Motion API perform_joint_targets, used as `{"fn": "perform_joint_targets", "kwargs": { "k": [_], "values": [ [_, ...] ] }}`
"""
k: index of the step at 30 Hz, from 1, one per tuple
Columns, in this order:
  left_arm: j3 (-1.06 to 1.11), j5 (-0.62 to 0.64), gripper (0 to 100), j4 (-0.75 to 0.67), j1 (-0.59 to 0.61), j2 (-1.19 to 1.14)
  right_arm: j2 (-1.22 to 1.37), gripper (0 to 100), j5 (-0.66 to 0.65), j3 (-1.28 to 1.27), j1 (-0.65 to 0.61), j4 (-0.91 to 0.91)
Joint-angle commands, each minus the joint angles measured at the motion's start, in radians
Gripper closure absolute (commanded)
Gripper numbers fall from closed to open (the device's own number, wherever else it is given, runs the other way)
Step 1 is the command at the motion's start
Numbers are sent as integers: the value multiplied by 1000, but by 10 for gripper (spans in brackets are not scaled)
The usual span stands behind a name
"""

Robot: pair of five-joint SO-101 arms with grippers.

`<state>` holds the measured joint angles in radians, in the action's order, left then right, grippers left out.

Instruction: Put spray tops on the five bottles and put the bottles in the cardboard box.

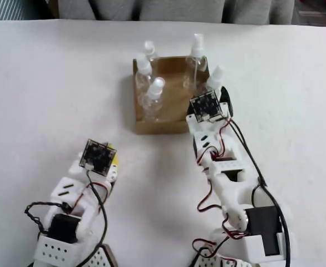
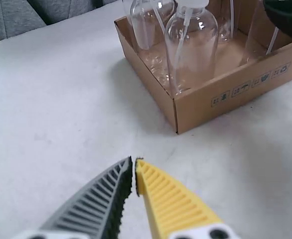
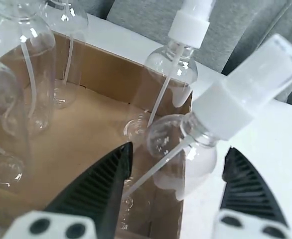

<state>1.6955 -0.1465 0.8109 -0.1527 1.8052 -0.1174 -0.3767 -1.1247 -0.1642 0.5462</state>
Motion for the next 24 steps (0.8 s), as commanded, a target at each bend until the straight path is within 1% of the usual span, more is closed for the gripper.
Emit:
{"fn": "perform_joint_targets", "kwargs": {
  "k": [1,12,13,17,24],
  "values": [
    [-3,-5,977,3,10,18,-15,762,-12,3,-2,16],
    [-3,-5,977,5,8,18,-15,761,-15,5,-1,16],
    [-3,-5,977,5,8,18,-15,761,-21,5,-2,18],
    [-3,-5,977,5,8,18,-15,761,-112,6,-21,18],
    [-3,-5,977,5,8,18,-15,761,-126,3,-25,18]
  ]
}}
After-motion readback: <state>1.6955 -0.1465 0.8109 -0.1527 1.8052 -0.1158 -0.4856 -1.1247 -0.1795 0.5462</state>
